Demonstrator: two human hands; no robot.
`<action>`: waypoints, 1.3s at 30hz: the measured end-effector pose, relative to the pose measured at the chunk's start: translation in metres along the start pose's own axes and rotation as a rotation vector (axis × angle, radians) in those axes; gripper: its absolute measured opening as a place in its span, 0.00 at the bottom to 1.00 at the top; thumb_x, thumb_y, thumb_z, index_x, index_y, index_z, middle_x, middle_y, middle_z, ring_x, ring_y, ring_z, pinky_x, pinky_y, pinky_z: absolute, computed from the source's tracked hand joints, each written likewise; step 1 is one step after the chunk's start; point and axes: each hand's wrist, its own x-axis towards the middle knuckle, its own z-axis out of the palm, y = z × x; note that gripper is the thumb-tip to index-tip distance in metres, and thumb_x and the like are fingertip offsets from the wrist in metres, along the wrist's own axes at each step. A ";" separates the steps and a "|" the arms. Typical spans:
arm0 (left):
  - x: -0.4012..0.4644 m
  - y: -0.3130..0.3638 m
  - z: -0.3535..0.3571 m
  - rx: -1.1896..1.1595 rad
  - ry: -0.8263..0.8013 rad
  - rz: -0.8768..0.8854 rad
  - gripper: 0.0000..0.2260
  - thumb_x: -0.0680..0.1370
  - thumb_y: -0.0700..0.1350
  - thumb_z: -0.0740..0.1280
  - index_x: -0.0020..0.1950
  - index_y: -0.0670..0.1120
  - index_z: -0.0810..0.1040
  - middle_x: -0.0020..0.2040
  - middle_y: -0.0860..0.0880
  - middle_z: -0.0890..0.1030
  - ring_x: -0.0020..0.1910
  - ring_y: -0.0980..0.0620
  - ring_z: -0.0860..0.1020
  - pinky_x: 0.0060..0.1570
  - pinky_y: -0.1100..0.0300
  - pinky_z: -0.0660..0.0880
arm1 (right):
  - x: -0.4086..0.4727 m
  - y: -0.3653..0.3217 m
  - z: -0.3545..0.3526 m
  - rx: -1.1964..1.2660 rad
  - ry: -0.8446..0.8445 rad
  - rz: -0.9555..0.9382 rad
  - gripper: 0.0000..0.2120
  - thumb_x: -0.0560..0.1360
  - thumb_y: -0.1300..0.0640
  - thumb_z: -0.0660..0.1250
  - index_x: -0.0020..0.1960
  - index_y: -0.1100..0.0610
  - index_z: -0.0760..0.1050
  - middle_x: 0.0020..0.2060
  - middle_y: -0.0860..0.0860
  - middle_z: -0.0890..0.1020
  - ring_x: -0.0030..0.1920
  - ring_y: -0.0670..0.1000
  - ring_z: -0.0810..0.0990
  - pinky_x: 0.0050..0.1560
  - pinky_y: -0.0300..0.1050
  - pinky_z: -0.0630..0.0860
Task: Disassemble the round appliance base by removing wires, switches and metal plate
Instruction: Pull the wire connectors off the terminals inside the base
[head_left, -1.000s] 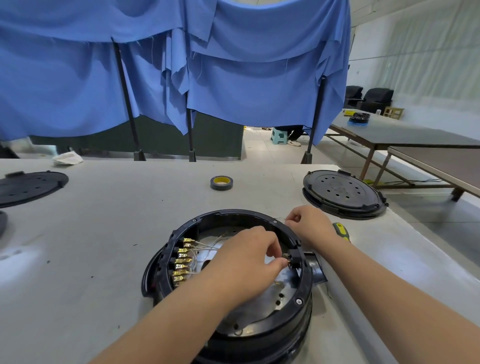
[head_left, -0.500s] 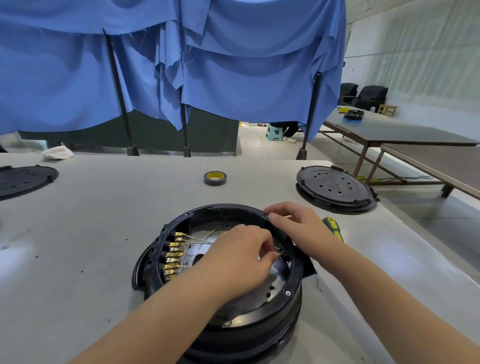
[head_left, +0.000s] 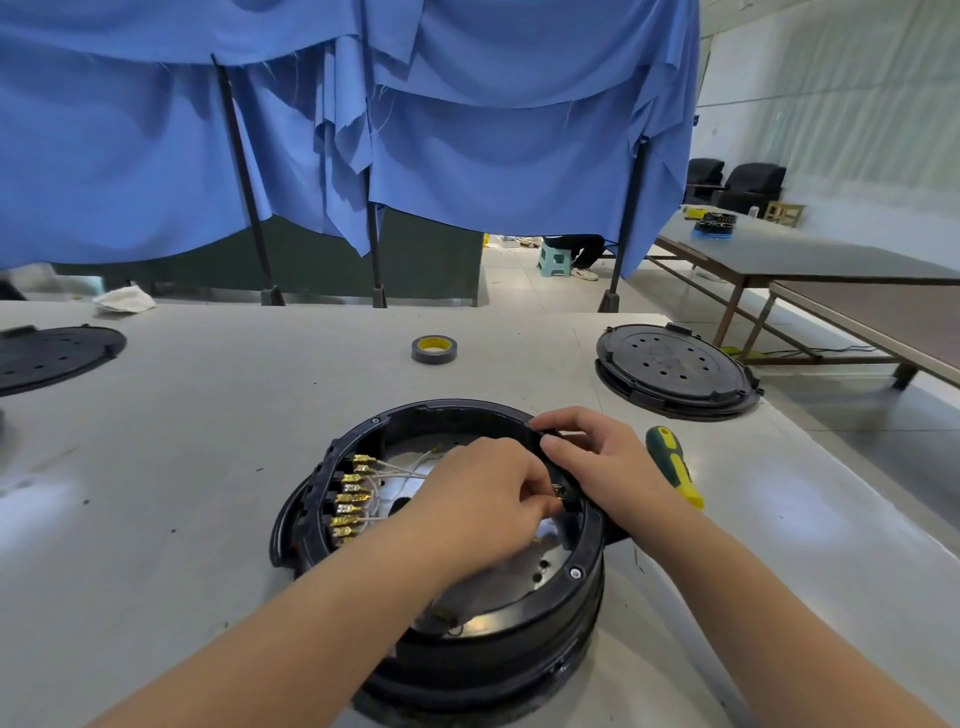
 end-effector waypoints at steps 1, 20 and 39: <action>0.000 0.001 0.000 0.033 0.016 0.014 0.07 0.76 0.51 0.68 0.42 0.52 0.84 0.31 0.55 0.75 0.37 0.53 0.74 0.39 0.58 0.65 | 0.000 0.000 0.000 -0.001 -0.003 -0.002 0.10 0.76 0.64 0.66 0.49 0.52 0.81 0.45 0.59 0.84 0.48 0.63 0.82 0.51 0.57 0.80; 0.002 0.002 -0.003 0.003 -0.054 -0.044 0.11 0.75 0.50 0.70 0.33 0.55 0.76 0.27 0.56 0.73 0.32 0.60 0.71 0.37 0.59 0.62 | 0.003 0.004 -0.001 -0.022 0.017 -0.051 0.10 0.75 0.64 0.67 0.50 0.51 0.81 0.46 0.49 0.84 0.51 0.51 0.82 0.52 0.48 0.80; 0.000 0.003 -0.004 -0.014 -0.041 -0.071 0.05 0.76 0.50 0.70 0.43 0.52 0.84 0.35 0.55 0.79 0.41 0.54 0.76 0.47 0.56 0.68 | 0.001 0.005 -0.001 0.001 0.029 -0.045 0.10 0.75 0.64 0.67 0.53 0.52 0.80 0.48 0.49 0.84 0.51 0.50 0.82 0.52 0.46 0.80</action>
